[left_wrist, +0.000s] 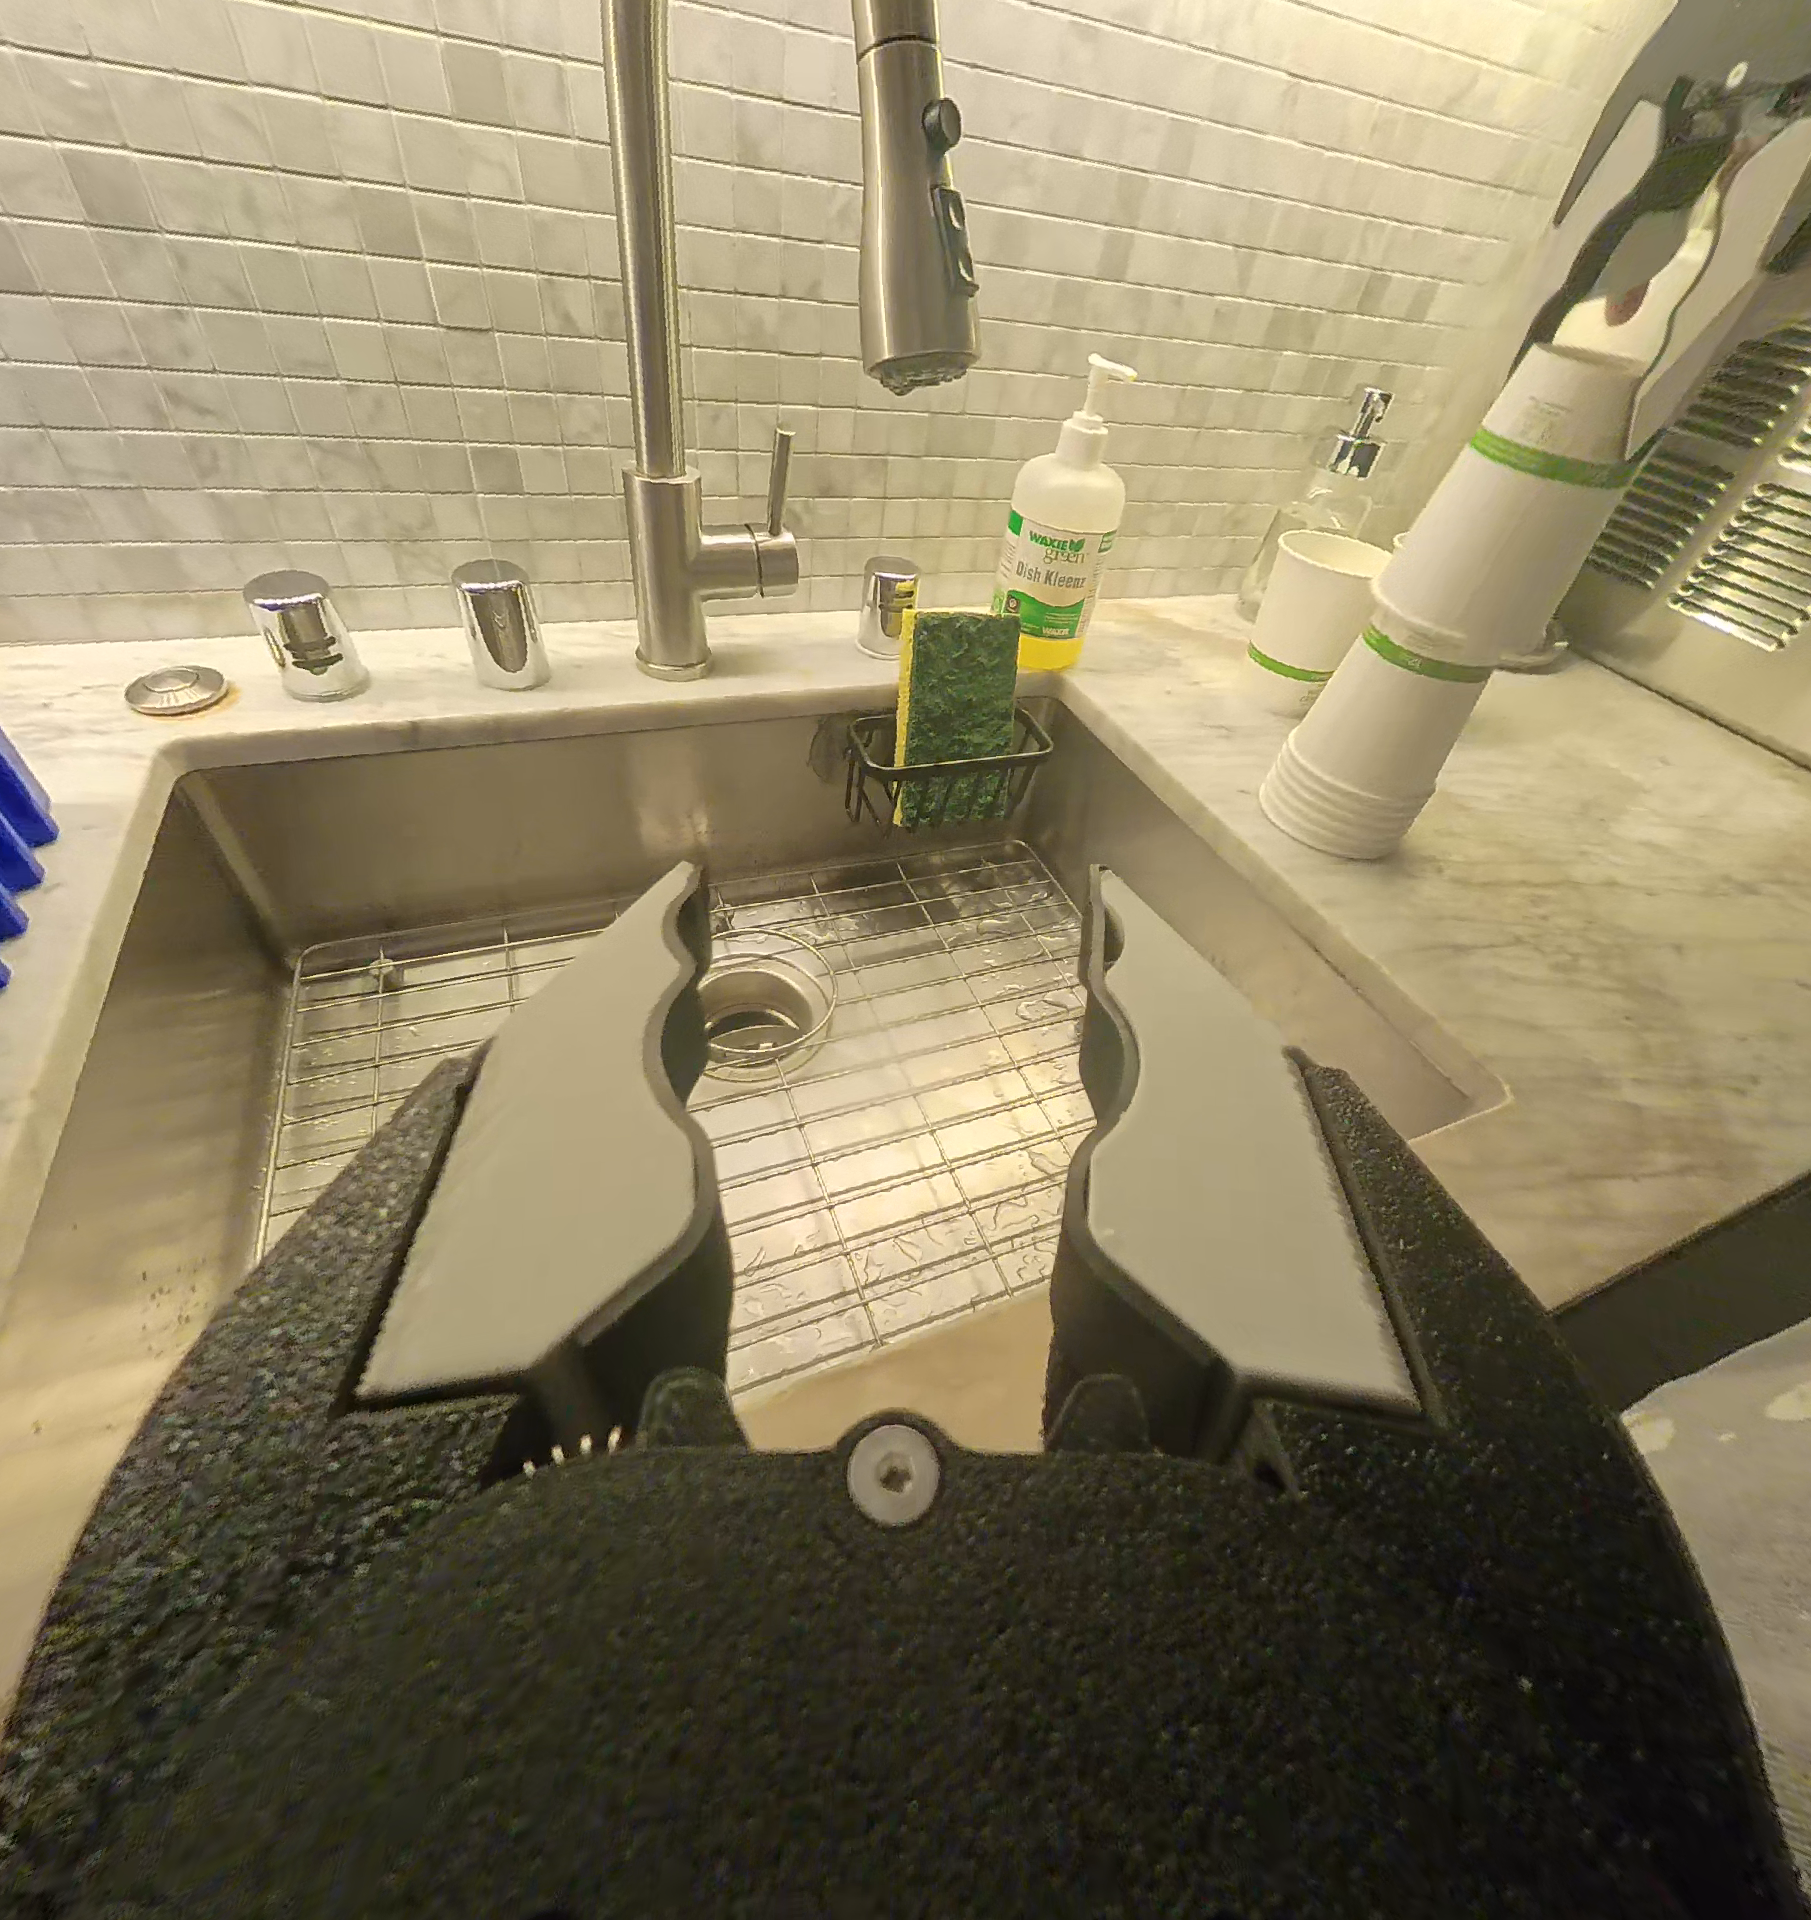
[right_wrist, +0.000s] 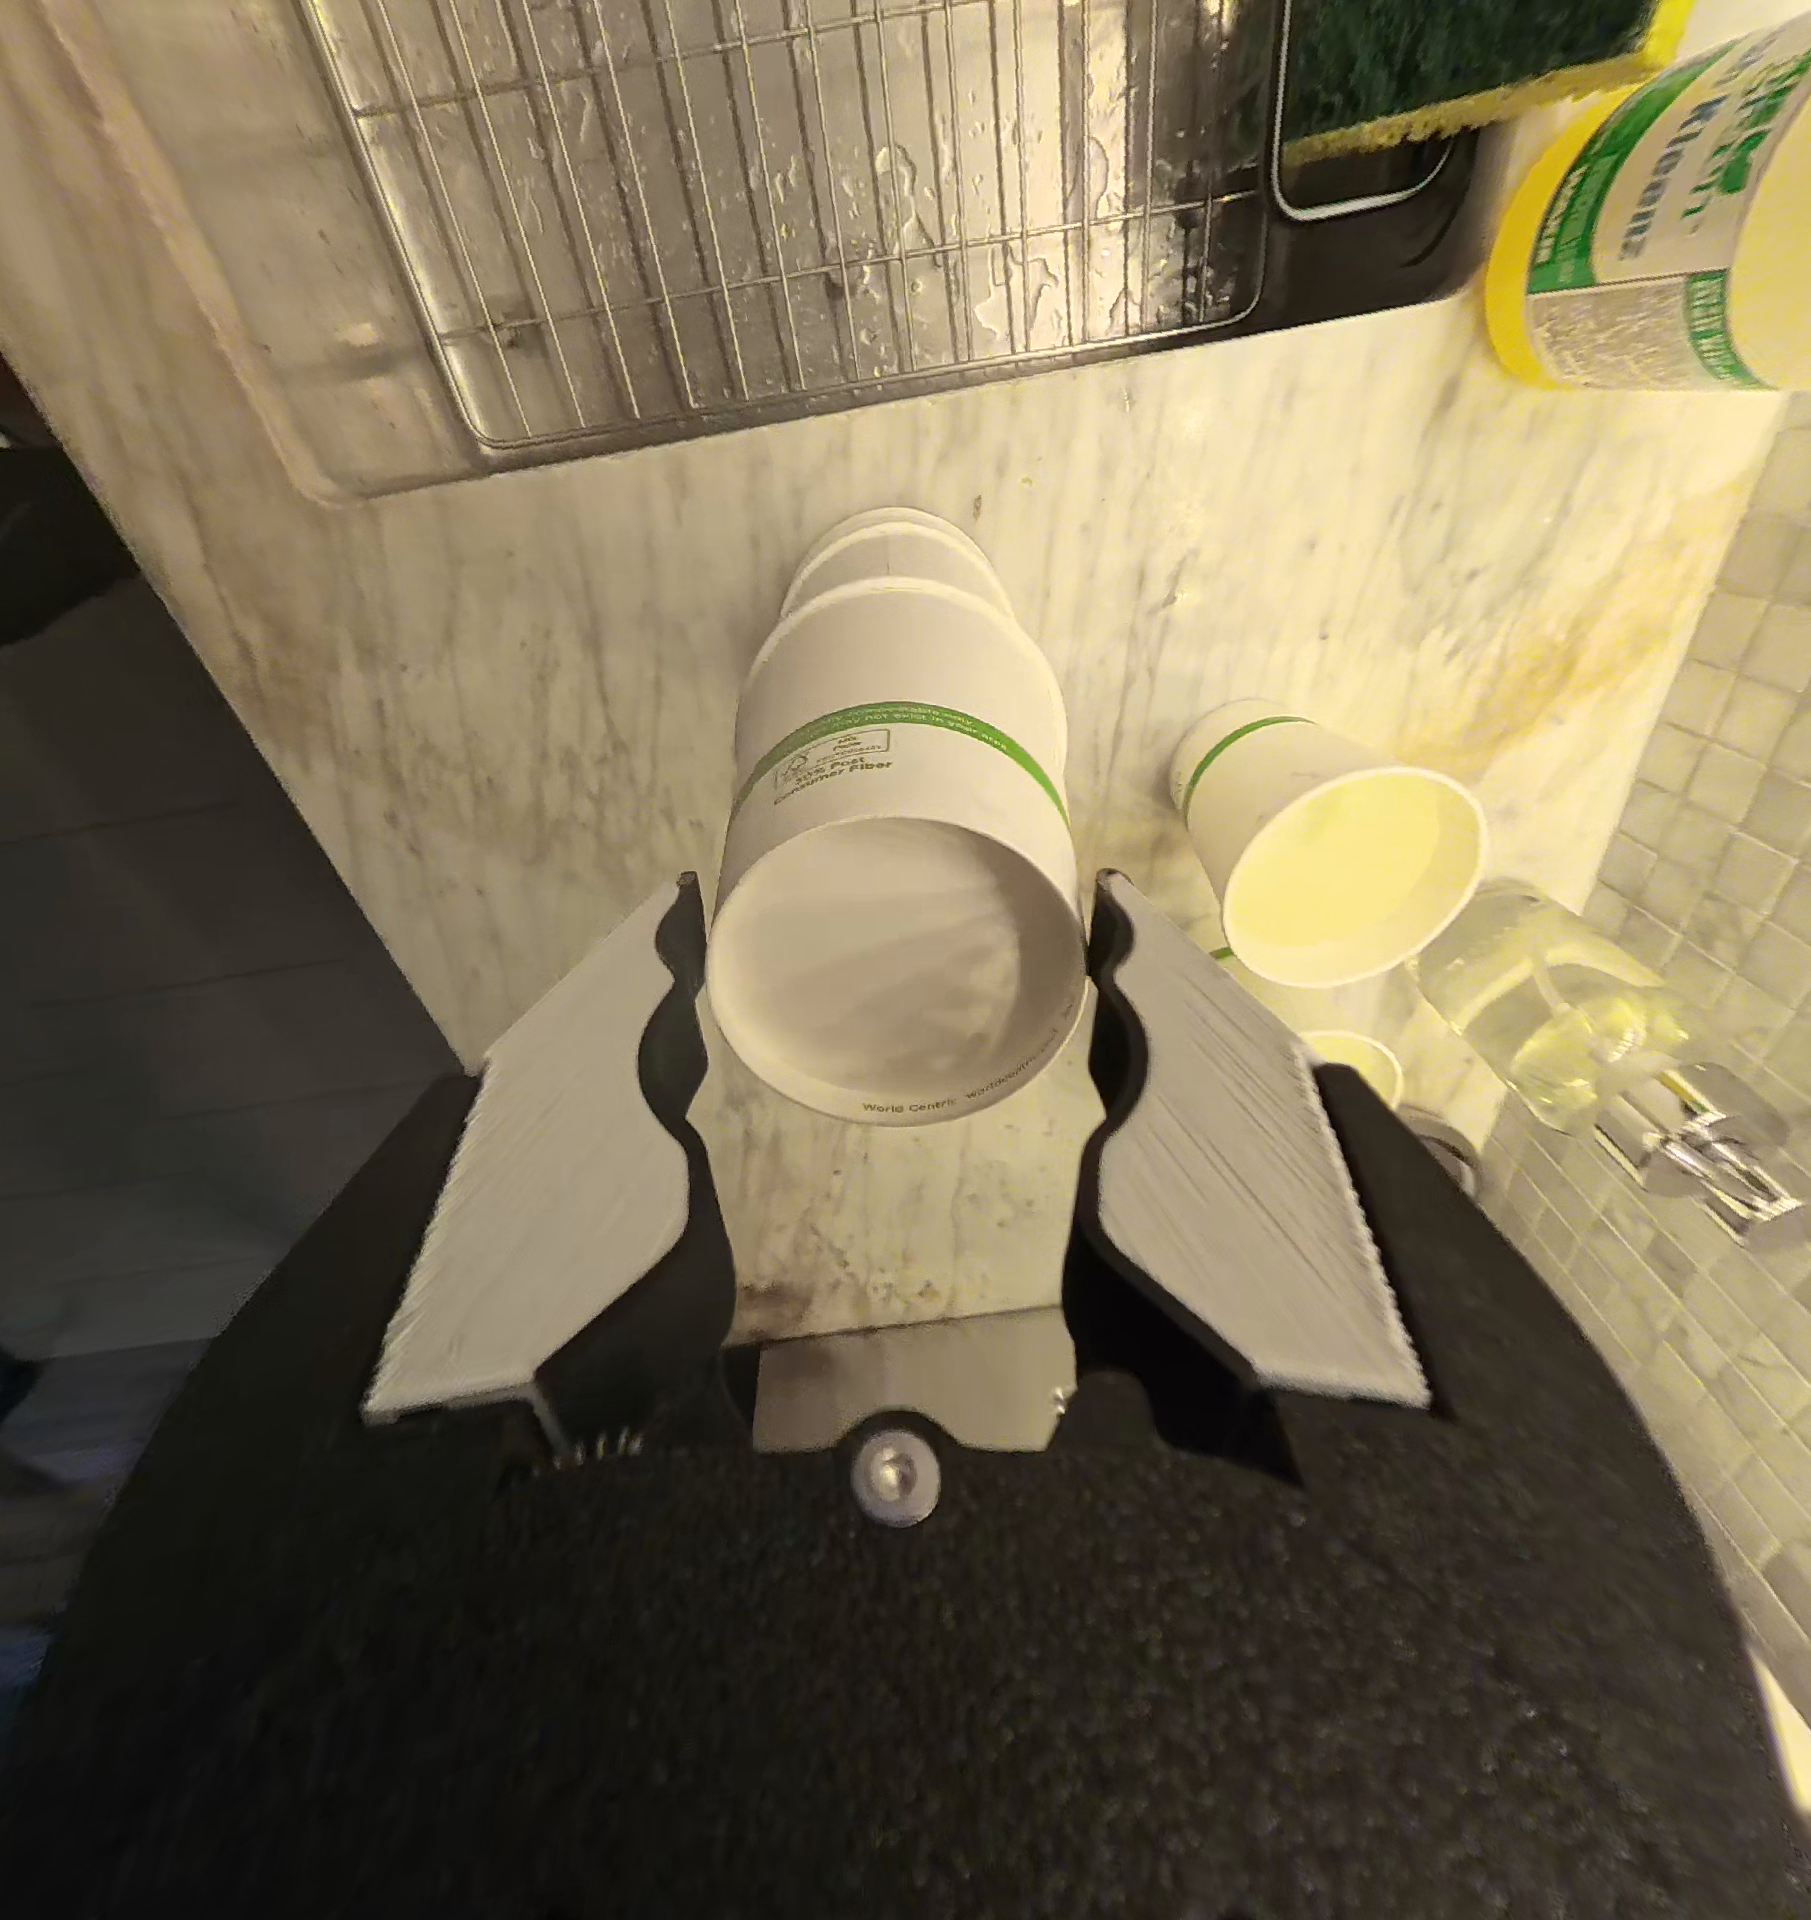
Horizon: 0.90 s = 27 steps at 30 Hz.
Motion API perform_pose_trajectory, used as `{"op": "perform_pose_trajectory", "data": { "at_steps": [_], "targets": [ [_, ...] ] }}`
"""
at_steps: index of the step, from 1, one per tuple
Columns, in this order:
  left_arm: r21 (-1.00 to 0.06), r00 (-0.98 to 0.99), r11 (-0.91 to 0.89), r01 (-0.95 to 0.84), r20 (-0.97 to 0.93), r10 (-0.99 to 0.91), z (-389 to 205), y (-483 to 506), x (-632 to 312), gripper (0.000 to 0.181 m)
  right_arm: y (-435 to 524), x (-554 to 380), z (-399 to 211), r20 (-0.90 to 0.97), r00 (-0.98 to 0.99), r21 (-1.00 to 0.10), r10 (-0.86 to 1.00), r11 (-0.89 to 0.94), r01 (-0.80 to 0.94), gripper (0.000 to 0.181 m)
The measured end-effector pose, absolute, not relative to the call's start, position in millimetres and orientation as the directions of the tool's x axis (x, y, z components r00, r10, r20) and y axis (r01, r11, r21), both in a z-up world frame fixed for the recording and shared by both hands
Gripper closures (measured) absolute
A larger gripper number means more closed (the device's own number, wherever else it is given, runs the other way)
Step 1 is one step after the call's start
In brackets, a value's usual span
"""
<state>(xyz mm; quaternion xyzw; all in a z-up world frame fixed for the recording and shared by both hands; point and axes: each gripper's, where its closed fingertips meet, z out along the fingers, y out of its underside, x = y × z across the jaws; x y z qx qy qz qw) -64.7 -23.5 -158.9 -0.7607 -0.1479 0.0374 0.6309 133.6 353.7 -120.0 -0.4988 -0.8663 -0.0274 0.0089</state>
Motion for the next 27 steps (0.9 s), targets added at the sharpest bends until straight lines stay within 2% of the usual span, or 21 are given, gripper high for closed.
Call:
{"op": "perform_pose_trajectory", "data": {
  "at_steps": [4, 7, 9, 13, 16, 18, 21, 27],
  "targets": [
    [-0.971, 0.955, -0.154, 0.183, 0.138, 0.263, -159, -24, -62, 0.110, 346, 131, -98, 0.096, -0.523, 0.028, 0.847, 0.523, 0.852, 0.108],
    [-0.970, 0.958, -0.152, 0.189, 0.148, 0.247, -159, -23, -59, 0.110, 334, 126, -81, 0.162, -0.517, -0.054, 0.841, 0.531, 0.846, 0.108],
    [-0.968, 0.962, -0.146, 0.205, 0.171, 0.215, -157, -22, -53, 0.110, 322, 121, -68, 0.207, -0.471, -0.186, 0.858, 0.507, 0.842, 0.108],
    [-0.957, 0.968, -0.154, 0.245, 0.231, 0.102, -153, -13, -37, 0.106, 307, 112, -47, 0.214, -0.259, -0.567, 0.942, 0.335, 0.752, 0.108],
    [-0.959, 0.970, -0.151, 0.242, 0.239, 0.036, -144, -4, -28, 0.104, 295, 114, -44, 0.075, -0.096, -0.814, 0.993, 0.117, 0.569, 0.108],
    [-0.960, 0.970, -0.147, 0.237, 0.241, -0.009, -136, 3, -22, 0.104, 280, 117, -43, -0.060, -0.040, -0.917, 0.997, -0.039, 0.398, 0.109],
    [-0.958, 0.960, -0.147, 0.247, 0.262, -0.094, -124, 17, -8, 0.103, 255, 121, -46, -0.282, -0.039, -0.949, 0.959, -0.273, 0.156, 0.109],
    [-0.938, 0.900, -0.216, 0.271, 0.327, -0.289, -120, 44, 35, 0.098, 209, 121, -72, -0.479, -0.095, -0.874, 0.873, -0.484, -0.043, 0.110]
  ]
}}
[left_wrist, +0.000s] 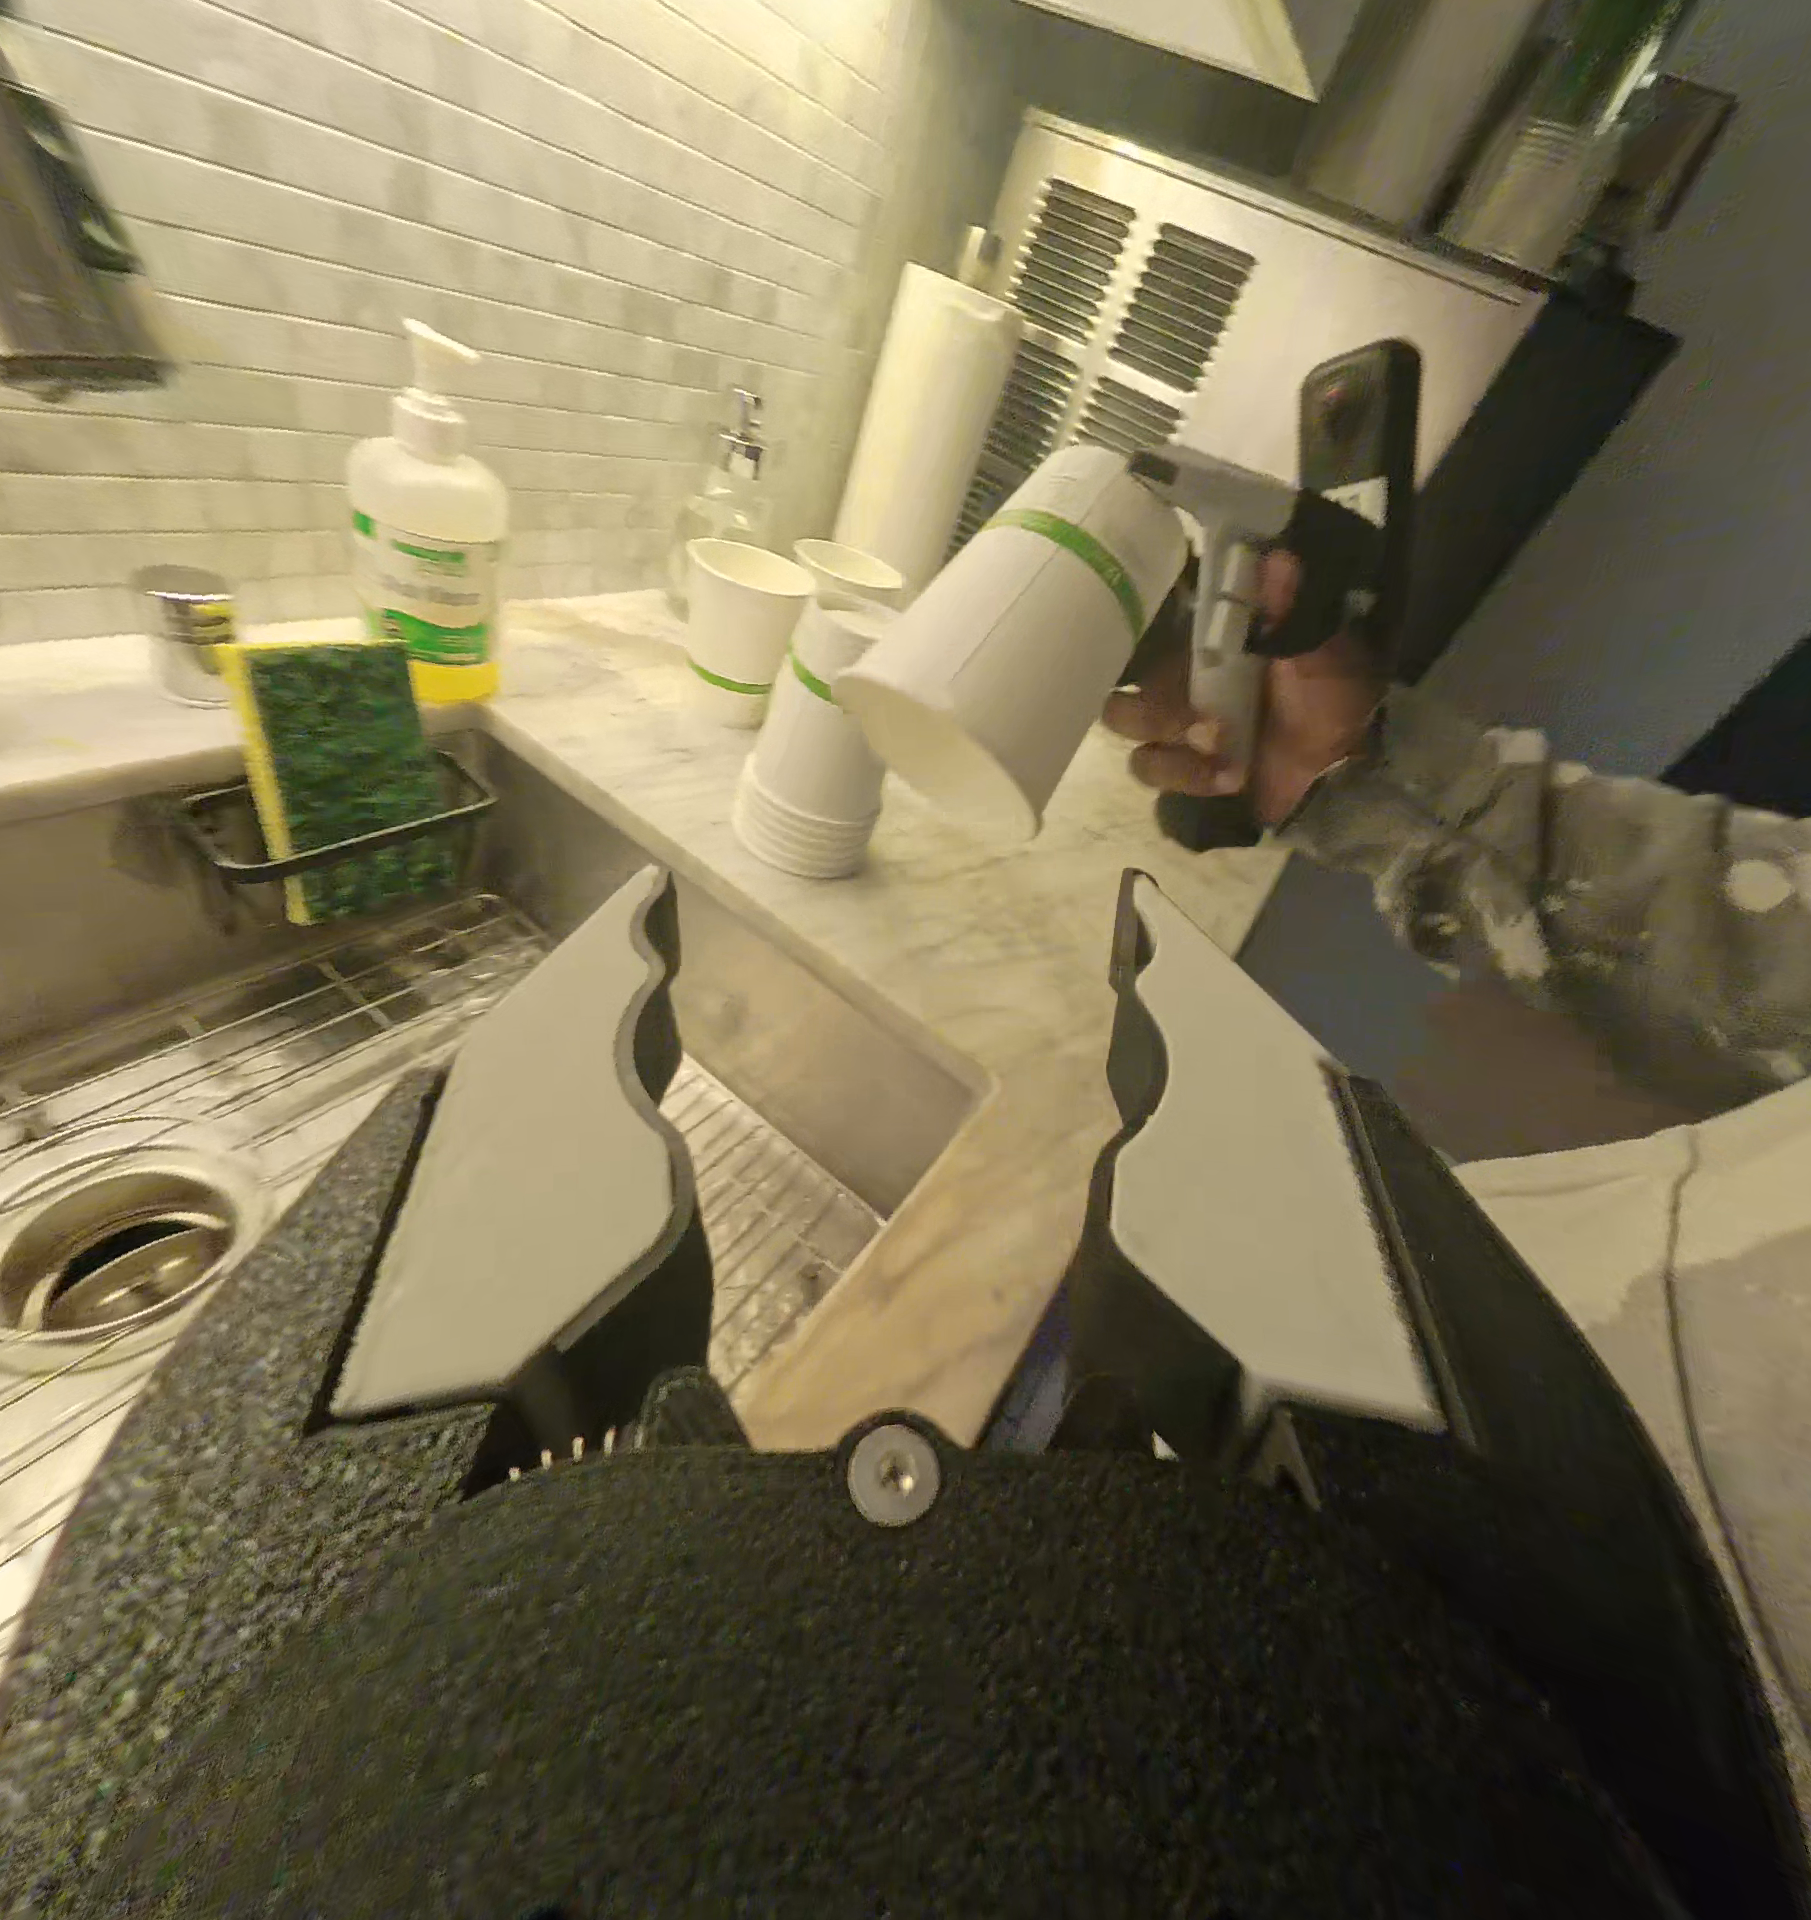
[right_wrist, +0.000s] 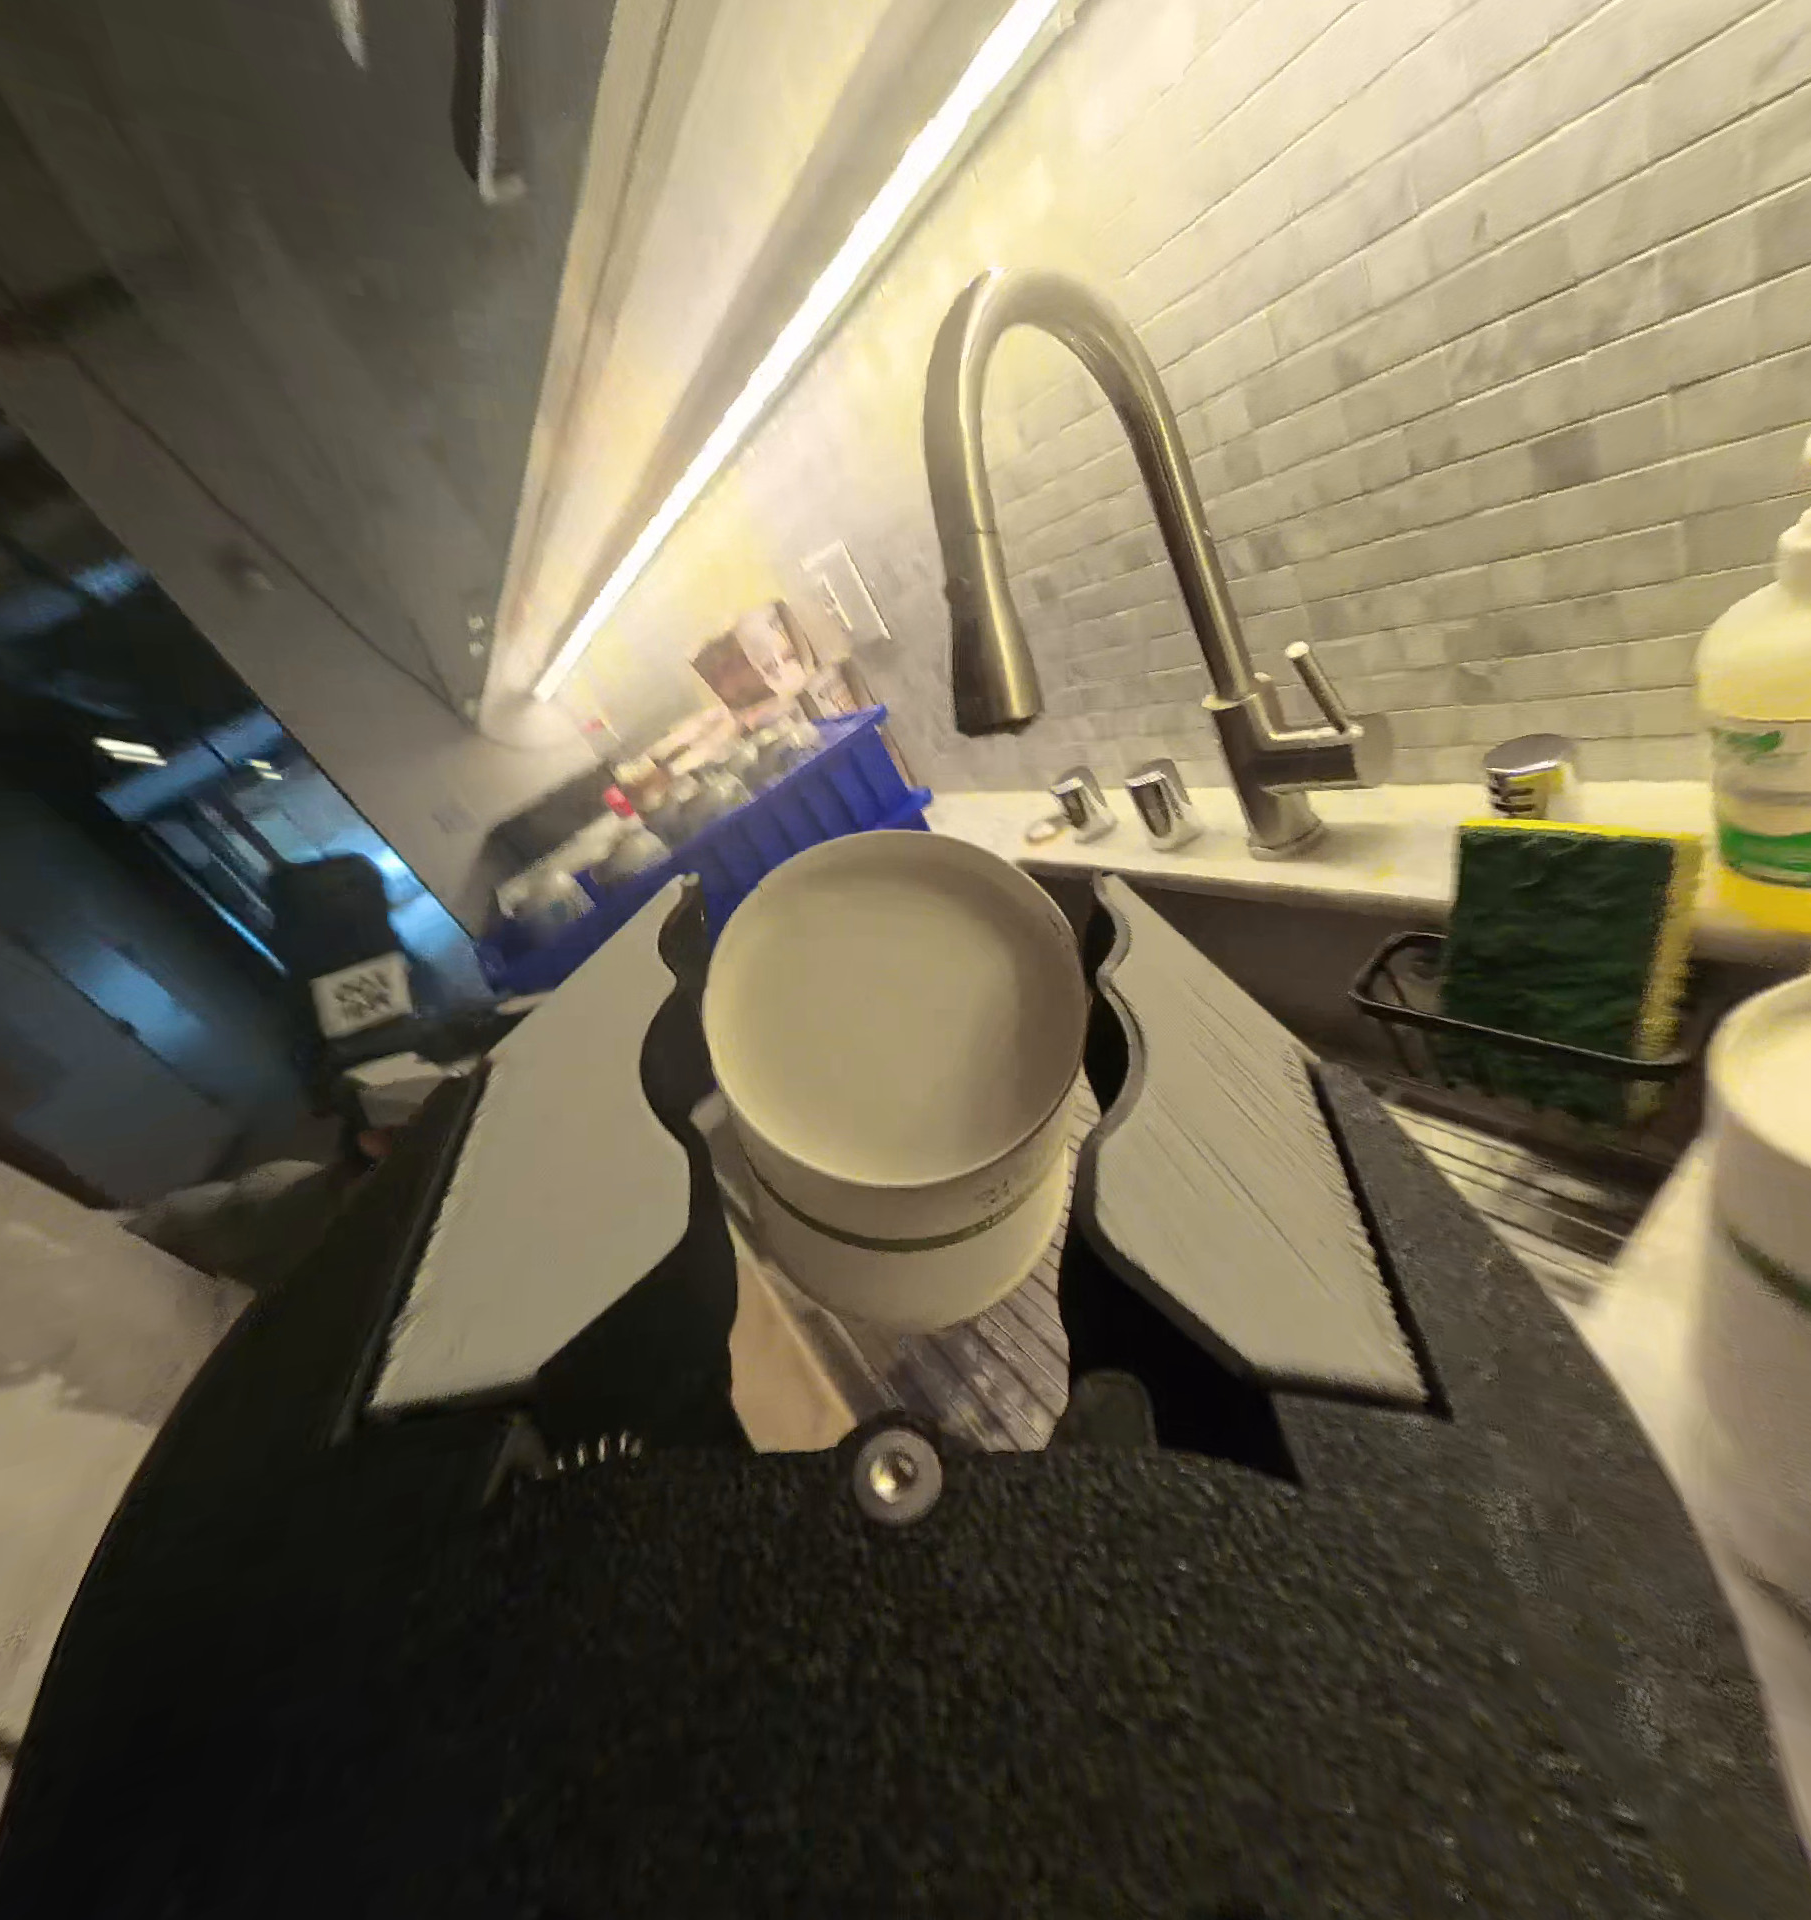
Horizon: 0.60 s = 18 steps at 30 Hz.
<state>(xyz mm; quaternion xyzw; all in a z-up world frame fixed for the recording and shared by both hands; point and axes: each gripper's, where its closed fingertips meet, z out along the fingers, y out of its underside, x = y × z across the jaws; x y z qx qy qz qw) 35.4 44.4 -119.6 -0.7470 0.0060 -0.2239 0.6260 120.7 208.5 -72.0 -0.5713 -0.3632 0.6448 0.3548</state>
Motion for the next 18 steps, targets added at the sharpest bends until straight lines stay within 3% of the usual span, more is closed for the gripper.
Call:
{"op": "perform_pose_trajectory", "data": {
  "at_steps": [3, 8, 13, 18],
  "targets": [
    [-0.917, 0.857, -0.264, 0.300, 0.381, -0.348, -124, 54, 57, 0.092, 191, 119, -62, -0.558, -0.176, -0.796, 0.811, -0.583, -0.163, 0.110],
    [-0.867, 0.749, -0.288, 0.406, 0.496, -0.439, -113, 66, 88, 0.076, 163, 112, -34, -0.653, -0.381, -0.575, 0.654, -0.756, -0.312, 0.110],
    [-0.878, 0.734, -0.181, 0.443, 0.471, -0.489, -73, 72, 92, 0.080, 134, 98, -19, -0.680, -0.582, -0.334, 0.446, -0.895, -0.296, 0.110],
    [-0.865, 0.735, -0.066, 0.497, 0.460, -0.499, -38, 66, 71, 0.088, 114, 86, -27, -0.680, -0.661, -0.236, 0.317, -0.948, -0.213, 0.110]
  ]
}}
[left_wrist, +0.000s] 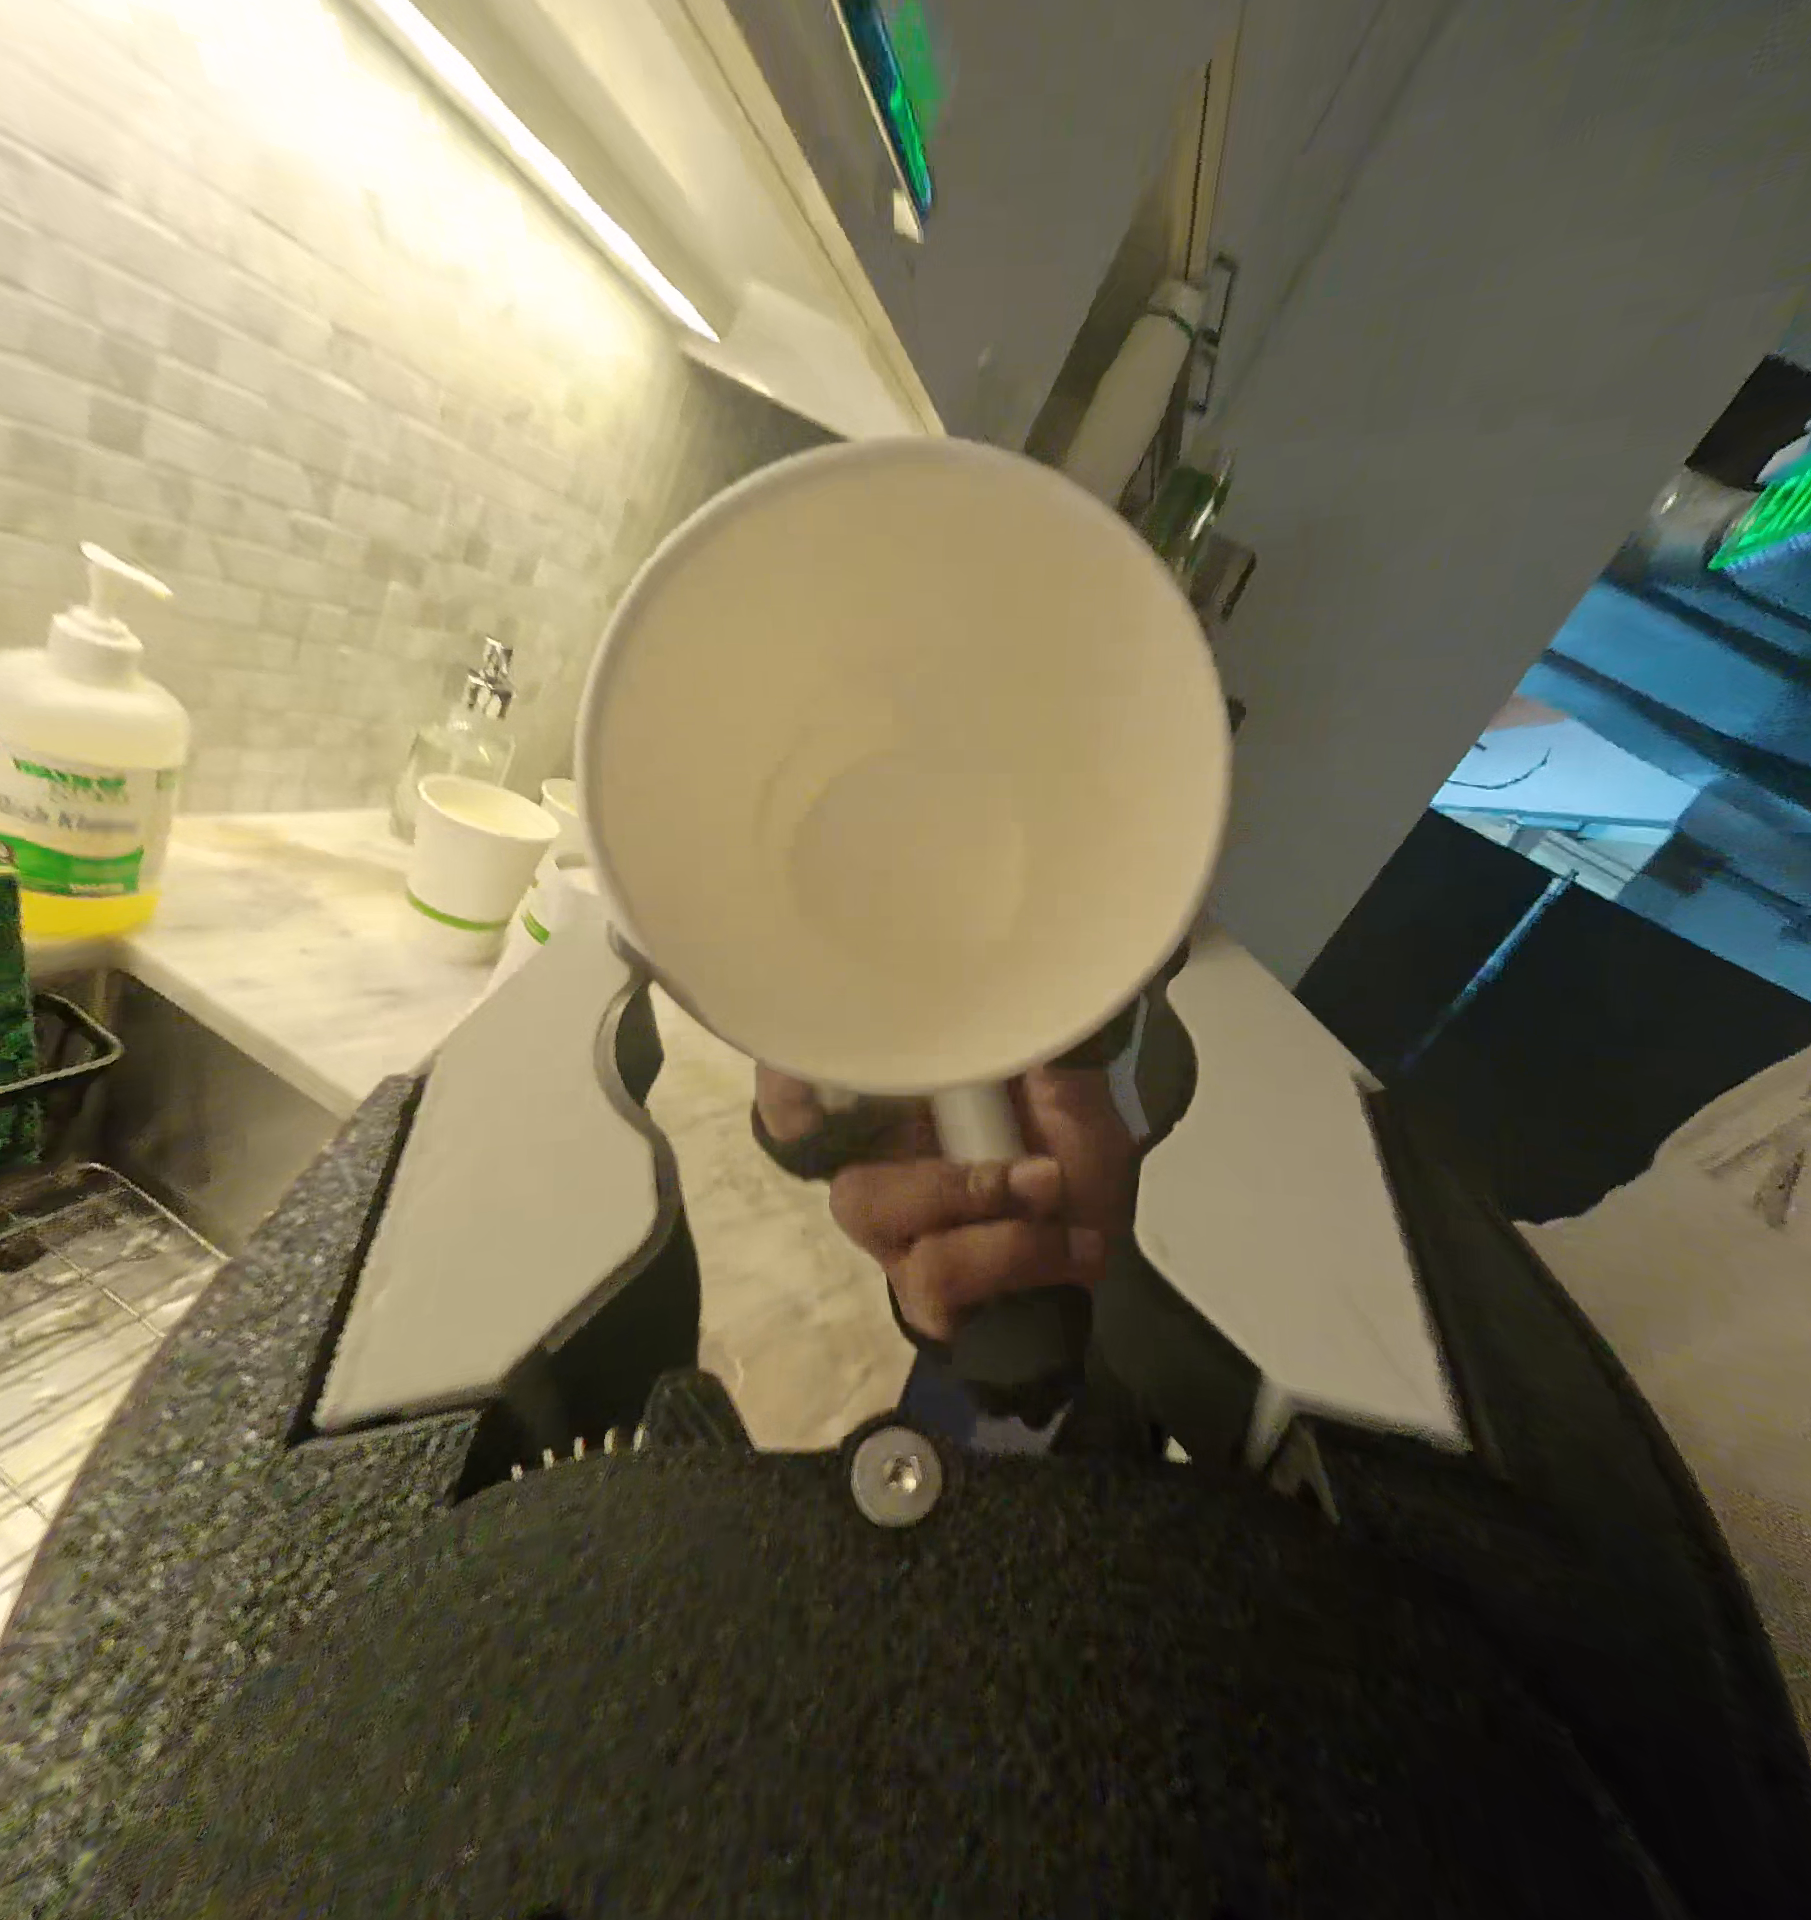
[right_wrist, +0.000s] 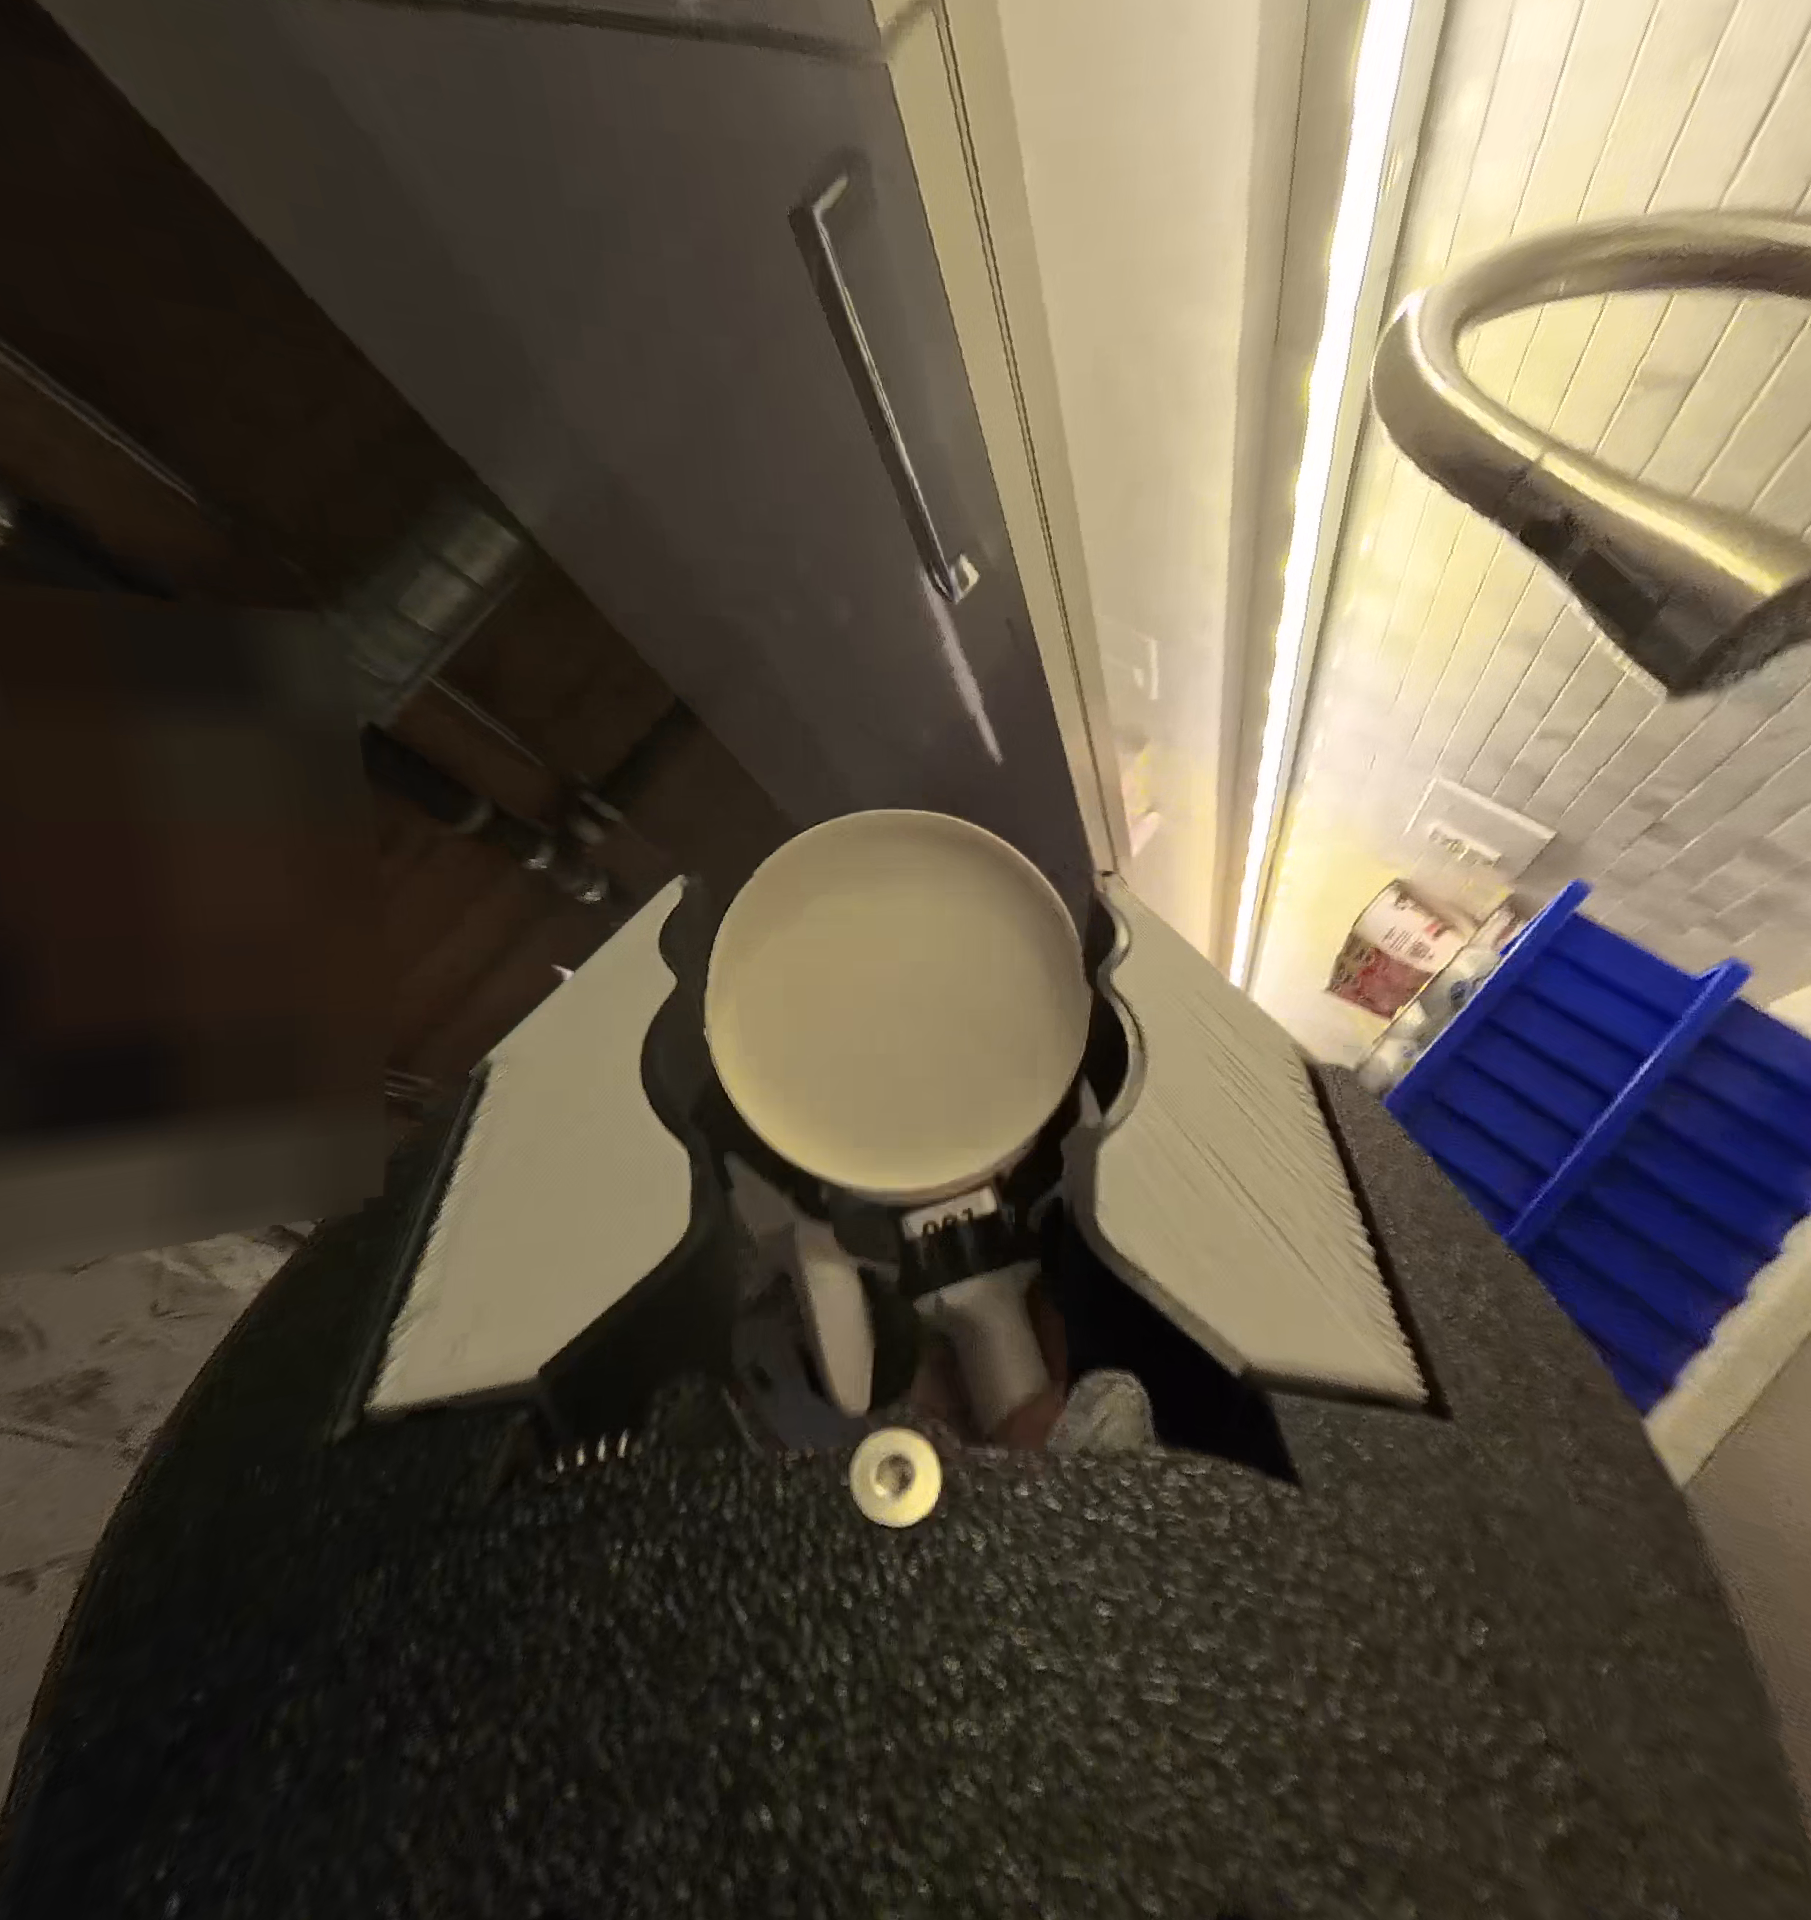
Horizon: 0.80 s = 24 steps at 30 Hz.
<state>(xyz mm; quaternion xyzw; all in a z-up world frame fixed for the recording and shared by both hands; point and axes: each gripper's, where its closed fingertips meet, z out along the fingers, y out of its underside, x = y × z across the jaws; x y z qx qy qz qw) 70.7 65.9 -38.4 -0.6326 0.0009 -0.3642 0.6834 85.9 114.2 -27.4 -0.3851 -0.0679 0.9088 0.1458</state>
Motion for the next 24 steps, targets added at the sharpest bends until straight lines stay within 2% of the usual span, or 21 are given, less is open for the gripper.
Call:
{"op": "perform_pose_trajectory", "data": {
  "at_steps": [5, 9, 12, 14, 17, 20, 22, 24],
  "targets": [
    [-0.847, 0.744, 0.004, 0.532, 0.465, -0.479, -22, 60, 53, 0.095, 85, 77, -42, -0.679, -0.703, -0.231, 0.210, -0.971, -0.067, 0.110],
    [-0.828, 0.729, 0.017, 0.560, 0.483, -0.486, -15, 57, 46, 0.097, 63, 72, -51, -0.676, -0.719, -0.277, 0.160, -0.960, 0.047, 0.110],
    [-0.850, 0.747, 0.008, 0.526, 0.458, -0.481, -18, 55, 43, 0.099, 57, 67, -62, -0.705, -0.673, -0.371, 0.225, -0.925, 0.080, 0.111],
    [-0.871, 0.764, -0.004, 0.491, 0.433, -0.478, -19, 52, 41, 0.099, 58, 66, -70, -0.711, -0.606, -0.504, 0.356, -0.859, 0.087, 0.105],
    [-0.911, 0.801, -0.037, 0.412, 0.381, -0.463, -27, 49, 39, 0.099, 66, 71, -76, -0.620, -0.483, -0.745, 0.619, -0.657, 0.115, 0.093],
    [-0.940, 0.822, -0.089, 0.330, 0.332, -0.463, -38, 48, 42, 0.100, 68, 76, -75, -0.393, -0.390, -0.919, 0.833, -0.341, 0.199, 0.085],
    [-0.953, 0.829, -0.122, 0.276, 0.300, -0.471, -45, 48, 46, 0.100, 63, 76, -82, -0.204, -0.368, -0.955, 0.907, -0.102, 0.278, 0.080],
    [-0.959, 0.820, -0.153, 0.239, 0.283, -0.497, -51, 48, 54, 0.100, 51, 73, -87, -0.089, -0.395, -0.946, 0.915, 0.047, 0.322, 0.075]
  ]
}}
